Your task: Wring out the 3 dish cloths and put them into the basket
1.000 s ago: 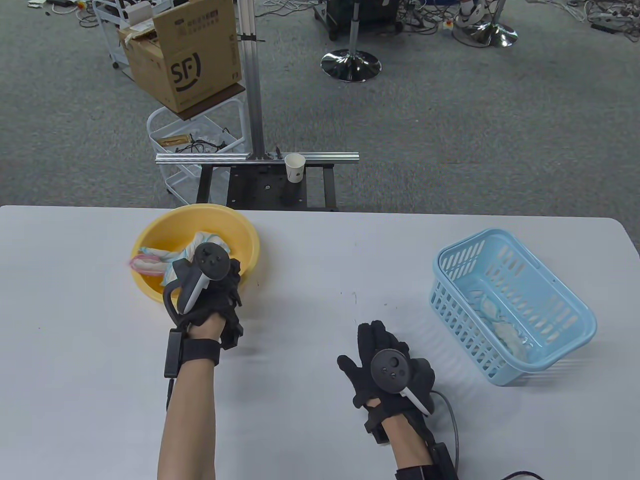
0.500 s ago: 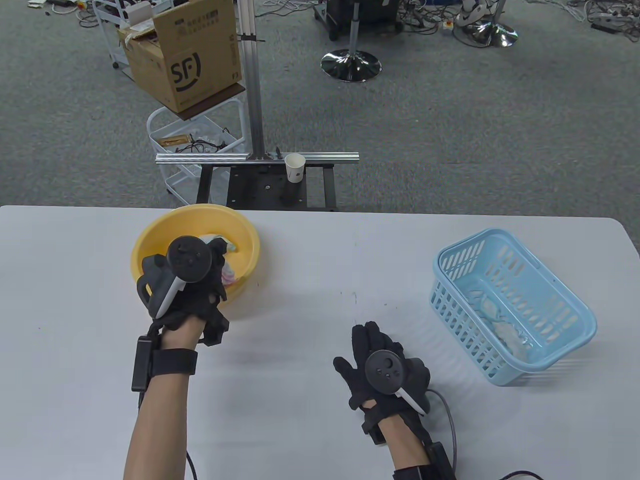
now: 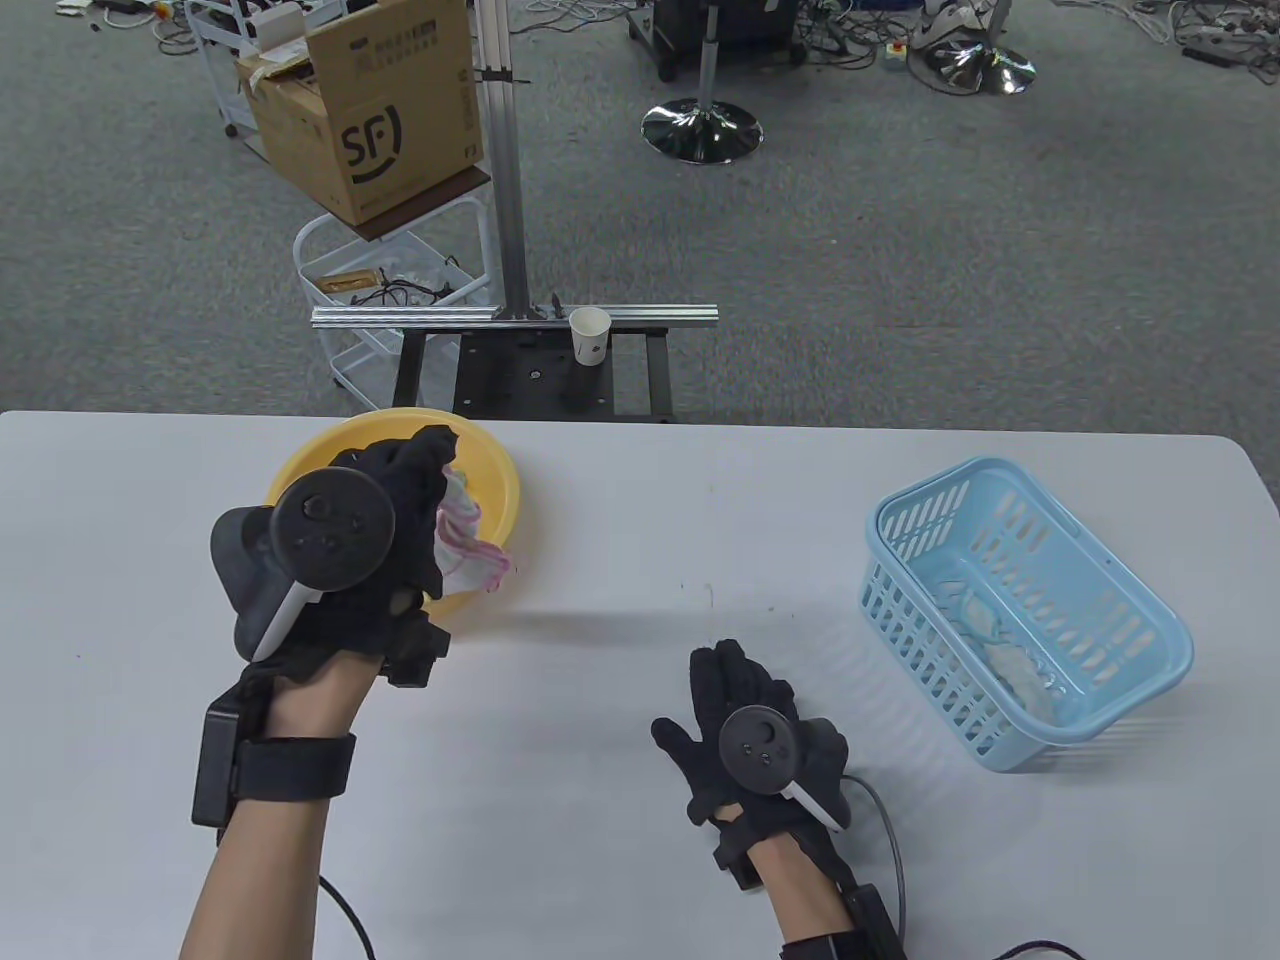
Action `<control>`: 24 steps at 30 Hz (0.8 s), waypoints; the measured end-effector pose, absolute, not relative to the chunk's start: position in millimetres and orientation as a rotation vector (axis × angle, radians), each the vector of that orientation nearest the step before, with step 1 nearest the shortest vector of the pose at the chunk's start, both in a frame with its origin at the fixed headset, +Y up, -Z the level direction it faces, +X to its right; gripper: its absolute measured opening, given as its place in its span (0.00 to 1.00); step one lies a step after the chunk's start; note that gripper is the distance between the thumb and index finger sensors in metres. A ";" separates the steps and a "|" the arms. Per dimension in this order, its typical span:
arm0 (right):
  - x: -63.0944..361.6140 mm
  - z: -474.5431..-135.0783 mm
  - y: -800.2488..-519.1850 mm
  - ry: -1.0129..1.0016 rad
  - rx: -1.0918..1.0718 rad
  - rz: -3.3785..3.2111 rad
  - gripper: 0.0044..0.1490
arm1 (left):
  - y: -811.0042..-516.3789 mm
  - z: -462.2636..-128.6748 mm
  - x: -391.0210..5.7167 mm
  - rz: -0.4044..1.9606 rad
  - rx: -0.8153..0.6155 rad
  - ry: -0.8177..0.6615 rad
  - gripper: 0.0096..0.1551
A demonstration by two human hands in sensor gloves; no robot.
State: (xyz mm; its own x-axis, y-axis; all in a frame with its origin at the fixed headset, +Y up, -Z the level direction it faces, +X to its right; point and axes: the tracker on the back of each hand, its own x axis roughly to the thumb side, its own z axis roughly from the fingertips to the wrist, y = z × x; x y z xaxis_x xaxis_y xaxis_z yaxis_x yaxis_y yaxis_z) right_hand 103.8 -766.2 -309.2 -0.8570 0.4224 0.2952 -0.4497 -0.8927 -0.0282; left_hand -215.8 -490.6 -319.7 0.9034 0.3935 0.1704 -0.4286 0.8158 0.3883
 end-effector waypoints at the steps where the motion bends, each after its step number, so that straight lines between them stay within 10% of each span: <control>1: 103.1 -308.8 -765.7 -0.140 0.399 2.650 0.55 | -484.4 -315.9 -212.0 0.440 0.445 -0.100 0.25; 24: 90.4 -283.7 -721.2 -0.718 0.646 2.184 0.68 | -478.6 -281.6 -124.0 0.394 0.425 -0.392 0.25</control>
